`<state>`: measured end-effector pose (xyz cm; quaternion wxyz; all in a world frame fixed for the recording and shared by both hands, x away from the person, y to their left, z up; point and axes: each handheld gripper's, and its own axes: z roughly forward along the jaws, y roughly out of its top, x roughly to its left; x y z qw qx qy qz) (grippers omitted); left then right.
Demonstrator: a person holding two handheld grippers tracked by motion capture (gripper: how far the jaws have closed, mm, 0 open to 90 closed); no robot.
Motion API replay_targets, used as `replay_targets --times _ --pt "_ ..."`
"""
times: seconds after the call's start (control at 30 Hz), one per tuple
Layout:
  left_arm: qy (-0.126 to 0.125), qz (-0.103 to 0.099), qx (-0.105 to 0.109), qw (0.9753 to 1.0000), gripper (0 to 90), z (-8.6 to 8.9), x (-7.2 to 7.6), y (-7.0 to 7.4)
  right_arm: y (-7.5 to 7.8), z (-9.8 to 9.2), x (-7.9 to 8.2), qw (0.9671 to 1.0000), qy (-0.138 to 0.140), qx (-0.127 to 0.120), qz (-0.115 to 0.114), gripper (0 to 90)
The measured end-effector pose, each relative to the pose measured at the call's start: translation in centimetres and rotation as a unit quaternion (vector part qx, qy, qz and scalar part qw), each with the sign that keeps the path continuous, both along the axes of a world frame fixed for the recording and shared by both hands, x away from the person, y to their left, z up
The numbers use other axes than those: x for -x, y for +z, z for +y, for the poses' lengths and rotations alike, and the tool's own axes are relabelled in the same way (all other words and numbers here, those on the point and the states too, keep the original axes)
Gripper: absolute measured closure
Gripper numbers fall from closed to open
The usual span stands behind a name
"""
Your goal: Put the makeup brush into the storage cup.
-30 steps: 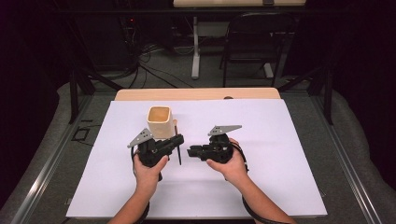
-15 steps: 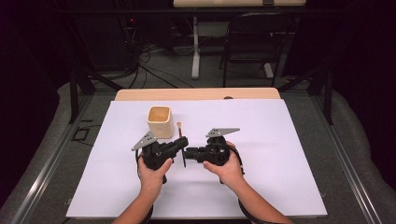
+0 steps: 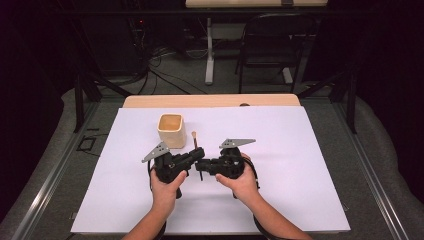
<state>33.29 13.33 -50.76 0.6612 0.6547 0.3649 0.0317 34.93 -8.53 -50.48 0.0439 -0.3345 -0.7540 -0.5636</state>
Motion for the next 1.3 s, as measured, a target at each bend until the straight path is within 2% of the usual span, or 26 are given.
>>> replay_targets --times 0.17,0.67,1.3 --pt "-0.005 0.0 0.002 1.0 82.7 -0.16 0.11 0.06 -0.09 0.0 0.02 1.0 0.003 0.002 0.006 75.7" --pt "-0.009 0.002 -0.002 1.0 82.7 -0.42 0.13 -0.02 -0.06 0.25 0.15 1.0 0.007 0.004 0.001 82.0" --pt "-0.014 0.008 0.0 0.9999 82.7 -0.39 0.03 -0.06 0.08 0.25 0.19 0.9997 0.014 0.017 -0.009 83.5"
